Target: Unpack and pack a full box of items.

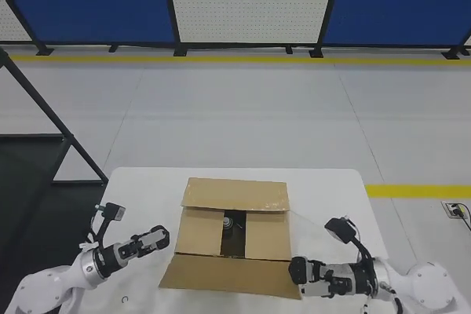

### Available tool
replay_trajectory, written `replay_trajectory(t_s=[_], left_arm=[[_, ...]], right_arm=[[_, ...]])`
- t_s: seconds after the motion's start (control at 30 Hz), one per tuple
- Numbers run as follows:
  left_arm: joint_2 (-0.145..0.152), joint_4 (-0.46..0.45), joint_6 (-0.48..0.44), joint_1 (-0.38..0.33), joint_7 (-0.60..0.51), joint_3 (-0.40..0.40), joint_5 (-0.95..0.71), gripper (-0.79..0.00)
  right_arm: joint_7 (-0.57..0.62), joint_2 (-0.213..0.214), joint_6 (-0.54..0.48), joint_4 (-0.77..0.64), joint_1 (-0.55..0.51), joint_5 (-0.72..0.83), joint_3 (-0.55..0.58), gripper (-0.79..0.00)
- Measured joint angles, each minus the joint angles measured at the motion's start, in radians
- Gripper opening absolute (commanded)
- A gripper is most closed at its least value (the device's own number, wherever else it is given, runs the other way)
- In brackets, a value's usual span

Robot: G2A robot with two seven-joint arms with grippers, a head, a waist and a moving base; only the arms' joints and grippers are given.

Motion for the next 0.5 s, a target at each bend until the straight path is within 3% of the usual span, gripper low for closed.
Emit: replay_trajectory(t_s=[0.23, 0.5], left_arm=[[0.002, 0.05, 0.006, -0.012, 0.042, -0.005, -0.056, 0.0], [-0.002, 0.102, 0.043, -0.041, 0.196, 0.046, 0.076, 0.0]], right_arm=[[0.01, 0.017, 0.01, -0.055, -0.031, -0.114, -0.026, 0.0], [0.021, 0.041, 0.021, -0.079, -0.022, -0.212, -0.095, 0.0]])
